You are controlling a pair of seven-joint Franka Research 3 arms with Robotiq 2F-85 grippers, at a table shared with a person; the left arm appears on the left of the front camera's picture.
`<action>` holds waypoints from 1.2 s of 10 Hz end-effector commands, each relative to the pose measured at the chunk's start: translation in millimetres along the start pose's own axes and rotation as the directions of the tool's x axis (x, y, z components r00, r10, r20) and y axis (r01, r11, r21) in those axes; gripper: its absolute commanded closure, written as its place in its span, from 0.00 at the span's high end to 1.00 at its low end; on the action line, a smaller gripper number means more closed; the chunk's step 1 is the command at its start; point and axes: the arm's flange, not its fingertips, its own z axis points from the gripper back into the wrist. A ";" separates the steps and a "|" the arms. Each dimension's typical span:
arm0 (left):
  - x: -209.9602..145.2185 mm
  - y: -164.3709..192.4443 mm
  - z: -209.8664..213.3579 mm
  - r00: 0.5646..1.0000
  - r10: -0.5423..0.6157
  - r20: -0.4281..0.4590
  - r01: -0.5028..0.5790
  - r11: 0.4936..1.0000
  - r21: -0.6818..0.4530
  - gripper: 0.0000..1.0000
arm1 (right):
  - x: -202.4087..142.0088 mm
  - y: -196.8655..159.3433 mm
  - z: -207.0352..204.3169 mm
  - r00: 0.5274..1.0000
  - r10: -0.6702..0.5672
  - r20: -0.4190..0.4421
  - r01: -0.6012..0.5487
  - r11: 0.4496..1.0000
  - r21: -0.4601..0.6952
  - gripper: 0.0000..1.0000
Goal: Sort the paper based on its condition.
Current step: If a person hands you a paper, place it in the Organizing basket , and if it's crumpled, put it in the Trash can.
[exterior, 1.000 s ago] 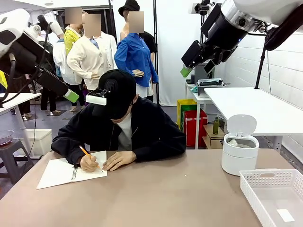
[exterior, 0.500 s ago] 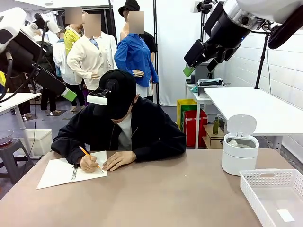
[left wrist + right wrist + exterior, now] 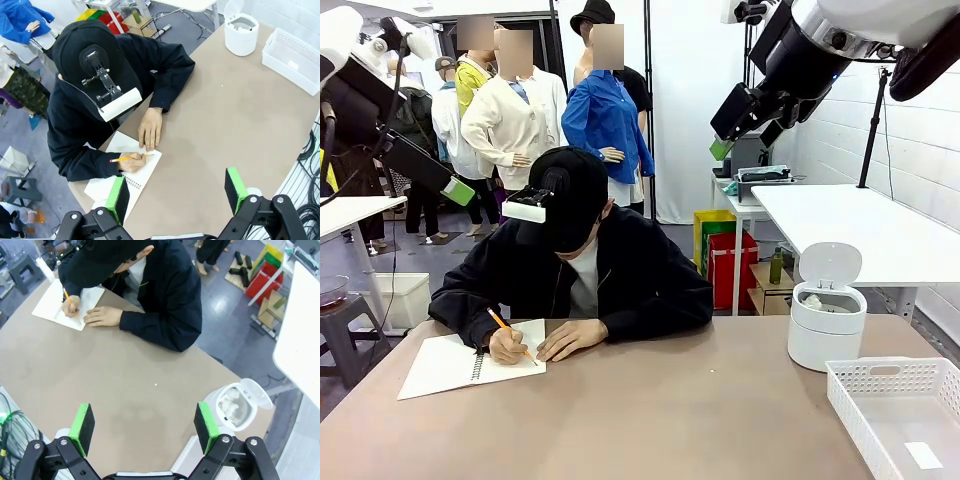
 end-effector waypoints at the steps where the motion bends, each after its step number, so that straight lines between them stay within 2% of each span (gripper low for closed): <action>1: 0.6 3.9 3.9 1.000 -0.018 0.005 0.018 0.999 0.033 1.00 | -5.7 -6.9 2.7 1.000 -0.004 0.008 0.004 1.000 0.000 1.00; 4: 0.4 9.4 2.3 1.000 -0.008 0.012 0.008 0.999 0.045 1.00 | -14.1 -10.1 9.1 0.999 -0.024 0.031 0.023 0.999 0.027 1.00; 8: 4.9 24.8 -7.5 1.000 0.022 0.021 -0.023 0.998 0.052 1.00 | -29.6 -2.8 15.1 1.000 -0.018 0.020 0.017 0.998 0.063 1.00; 9: 0.2 12.7 -1.9 1.000 0.024 0.016 -0.025 0.999 0.025 1.00 | -31.4 -2.1 13.5 1.000 -0.016 0.012 0.015 0.997 0.076 1.00; 12: 0.2 12.7 -1.9 1.000 0.024 0.016 -0.025 0.999 0.025 1.00 | -31.8 -4.6 12.7 1.000 -0.008 0.018 0.006 0.994 0.109 1.00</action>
